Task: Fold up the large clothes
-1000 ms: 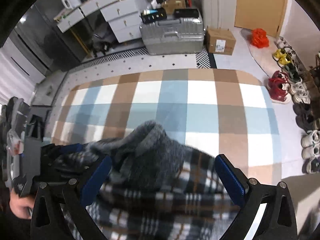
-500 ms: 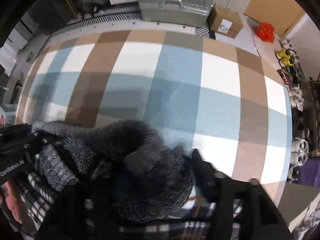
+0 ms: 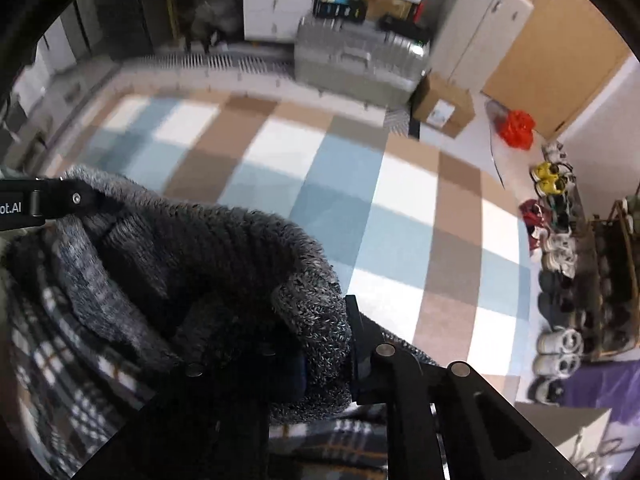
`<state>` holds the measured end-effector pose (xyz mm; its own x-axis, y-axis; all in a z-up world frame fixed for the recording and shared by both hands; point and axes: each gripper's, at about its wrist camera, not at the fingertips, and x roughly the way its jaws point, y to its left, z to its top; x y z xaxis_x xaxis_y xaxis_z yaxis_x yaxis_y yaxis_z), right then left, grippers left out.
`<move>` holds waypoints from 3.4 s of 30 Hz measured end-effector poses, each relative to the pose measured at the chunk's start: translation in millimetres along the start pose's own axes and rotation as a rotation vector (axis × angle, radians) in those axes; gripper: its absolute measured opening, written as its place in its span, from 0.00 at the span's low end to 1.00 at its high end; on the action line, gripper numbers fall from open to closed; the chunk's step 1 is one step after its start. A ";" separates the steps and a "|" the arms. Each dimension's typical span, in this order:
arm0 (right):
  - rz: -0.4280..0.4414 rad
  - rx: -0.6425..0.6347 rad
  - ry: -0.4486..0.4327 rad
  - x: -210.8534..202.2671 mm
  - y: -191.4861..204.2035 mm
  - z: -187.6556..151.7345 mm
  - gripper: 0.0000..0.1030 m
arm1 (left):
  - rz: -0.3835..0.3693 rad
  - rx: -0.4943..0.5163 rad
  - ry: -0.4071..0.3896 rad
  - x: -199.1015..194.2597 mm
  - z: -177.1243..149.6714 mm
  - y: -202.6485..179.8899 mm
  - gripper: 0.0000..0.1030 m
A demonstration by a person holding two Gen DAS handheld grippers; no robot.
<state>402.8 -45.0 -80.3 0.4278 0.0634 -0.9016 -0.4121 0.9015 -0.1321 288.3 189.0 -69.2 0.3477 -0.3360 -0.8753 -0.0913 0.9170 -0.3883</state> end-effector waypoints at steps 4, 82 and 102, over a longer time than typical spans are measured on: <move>0.032 0.014 -0.165 -50.4 -1.8 -12.3 0.13 | -0.007 0.042 -0.099 -47.2 -17.5 -18.1 0.04; 0.369 0.448 -0.141 -109.6 -69.0 -228.3 1.00 | 0.093 0.109 0.007 -112.2 -214.8 64.0 0.61; 0.286 0.329 -0.054 -55.9 -76.9 -202.5 0.13 | 0.099 0.189 0.076 -31.6 -207.0 12.3 0.61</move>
<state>247.7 -204.5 -103.1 0.3782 0.3449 -0.8591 -0.2459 0.9321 0.2660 83.0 166.4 -106.0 0.2736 -0.2509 -0.9286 0.0574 0.9679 -0.2446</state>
